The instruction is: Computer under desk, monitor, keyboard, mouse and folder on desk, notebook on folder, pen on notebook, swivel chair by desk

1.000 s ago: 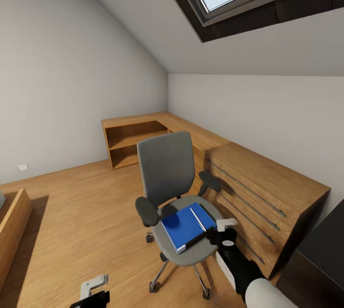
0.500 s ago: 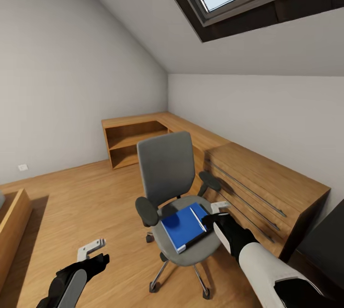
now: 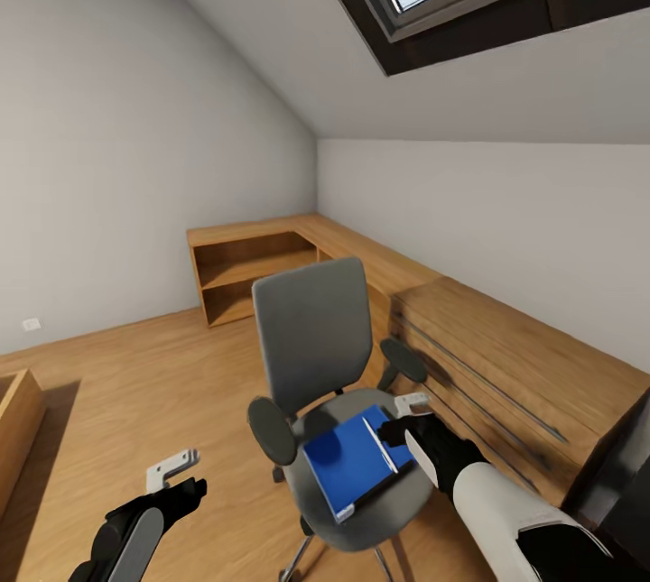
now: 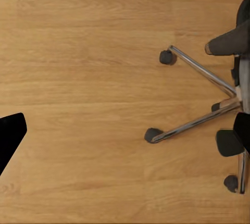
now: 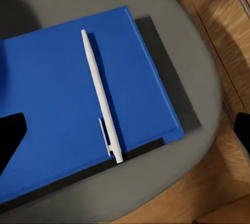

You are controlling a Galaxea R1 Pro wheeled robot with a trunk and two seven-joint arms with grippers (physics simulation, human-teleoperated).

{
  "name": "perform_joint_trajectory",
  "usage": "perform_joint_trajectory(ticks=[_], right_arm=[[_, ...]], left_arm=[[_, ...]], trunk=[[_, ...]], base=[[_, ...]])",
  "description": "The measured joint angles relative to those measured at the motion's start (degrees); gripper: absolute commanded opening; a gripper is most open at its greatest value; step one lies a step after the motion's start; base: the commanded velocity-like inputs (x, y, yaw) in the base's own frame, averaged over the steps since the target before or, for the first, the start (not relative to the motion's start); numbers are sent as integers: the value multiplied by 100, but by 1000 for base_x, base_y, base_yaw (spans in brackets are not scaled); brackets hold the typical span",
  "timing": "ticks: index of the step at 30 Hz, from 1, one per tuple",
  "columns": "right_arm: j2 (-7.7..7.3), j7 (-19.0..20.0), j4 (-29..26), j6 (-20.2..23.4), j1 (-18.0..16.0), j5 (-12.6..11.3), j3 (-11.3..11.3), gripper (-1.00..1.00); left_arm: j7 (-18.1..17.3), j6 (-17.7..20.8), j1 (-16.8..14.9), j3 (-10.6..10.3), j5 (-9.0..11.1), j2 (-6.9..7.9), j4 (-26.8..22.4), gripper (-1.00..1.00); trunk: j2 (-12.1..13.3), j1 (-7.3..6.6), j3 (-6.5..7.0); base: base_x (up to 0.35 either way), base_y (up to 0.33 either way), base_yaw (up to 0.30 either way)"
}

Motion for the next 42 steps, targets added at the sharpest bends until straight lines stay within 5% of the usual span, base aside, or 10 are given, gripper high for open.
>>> perform_joint_trajectory(ticks=[6, 11, 20, 42], right_arm=[[-164, 163, 164, 147, 0, 133, 187, 100], [-24, 222, 227, 1, 0, 56, 134, 100], [-24, -46, 239, -49, 0, 30, 81, 100], [-33, -105, 240, -55, 0, 30, 77, 100]], left_arm=[[7, -4, -2, 161, 57, -28, -161, 100], [30, -20, -2, 321, 44, -25, -322, 100], [22, -19, -2, 610, 42, -52, -417, 100], [21, -18, -2, 707, 43, -60, -421, 100]], trunk=[[0, 3, 0], [0, 3, 0], [0, 3, 0], [-881, 486, -395]], base=[[0, 0, 0], [0, 0, 0], [0, 0, 0], [0, 0, 0]])
